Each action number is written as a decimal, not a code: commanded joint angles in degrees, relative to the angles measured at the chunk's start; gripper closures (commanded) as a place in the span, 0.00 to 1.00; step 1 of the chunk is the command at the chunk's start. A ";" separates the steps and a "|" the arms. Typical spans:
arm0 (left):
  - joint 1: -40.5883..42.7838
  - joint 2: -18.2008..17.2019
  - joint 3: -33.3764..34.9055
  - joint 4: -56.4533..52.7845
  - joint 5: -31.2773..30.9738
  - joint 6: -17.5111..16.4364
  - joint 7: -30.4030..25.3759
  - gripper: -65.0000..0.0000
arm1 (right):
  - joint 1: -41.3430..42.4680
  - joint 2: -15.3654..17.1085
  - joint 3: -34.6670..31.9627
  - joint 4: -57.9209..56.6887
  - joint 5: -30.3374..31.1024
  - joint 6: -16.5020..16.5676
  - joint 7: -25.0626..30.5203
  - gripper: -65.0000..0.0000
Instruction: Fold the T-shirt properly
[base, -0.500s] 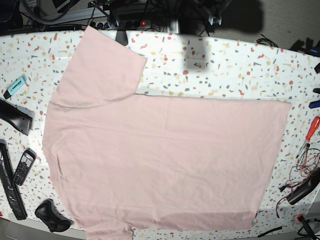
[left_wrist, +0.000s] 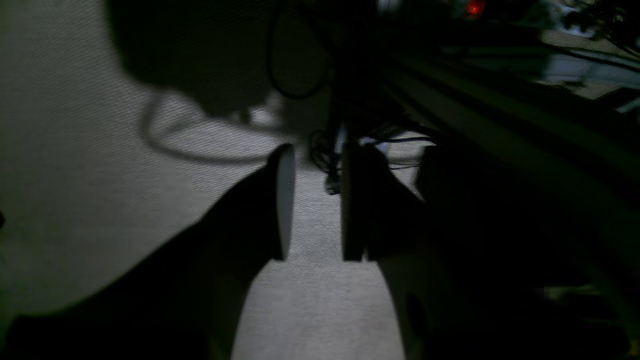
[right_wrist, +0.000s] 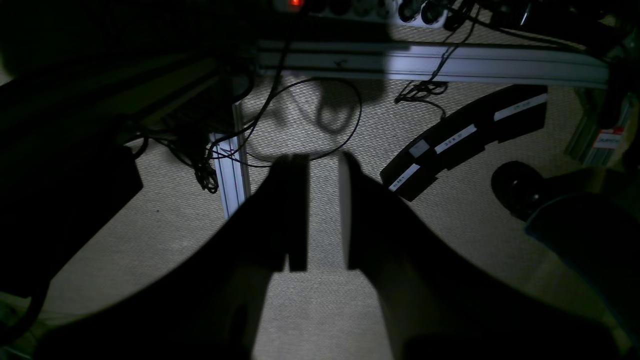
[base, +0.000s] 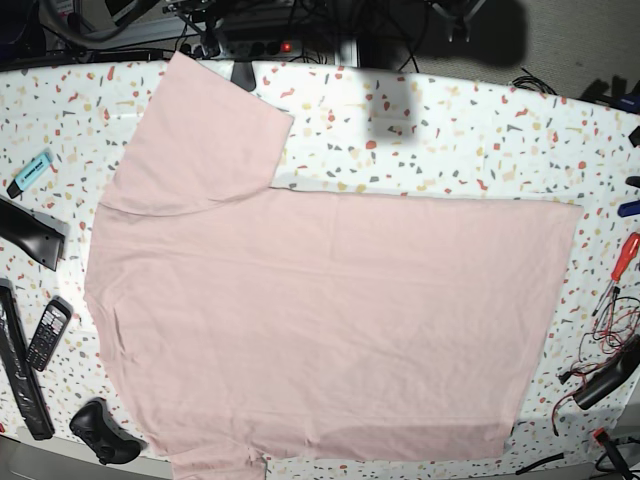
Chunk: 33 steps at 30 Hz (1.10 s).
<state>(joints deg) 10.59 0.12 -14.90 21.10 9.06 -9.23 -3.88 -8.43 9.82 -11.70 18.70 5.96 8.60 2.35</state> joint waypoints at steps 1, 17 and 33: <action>0.20 0.00 0.00 0.33 -0.07 0.00 -0.17 0.76 | -0.02 0.17 0.04 0.31 0.07 0.22 0.17 0.83; 4.72 -0.02 0.02 8.55 -1.14 0.00 2.47 0.76 | -8.02 0.83 0.04 9.86 0.09 0.28 -1.46 0.84; 30.03 -6.12 0.85 44.68 -10.73 -0.68 10.54 0.76 | -37.13 14.67 0.11 53.11 9.75 0.35 -10.91 0.84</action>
<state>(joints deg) 40.03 -5.61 -13.82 65.41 -1.69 -9.85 7.46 -44.86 24.23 -11.70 71.68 15.38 8.56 -9.02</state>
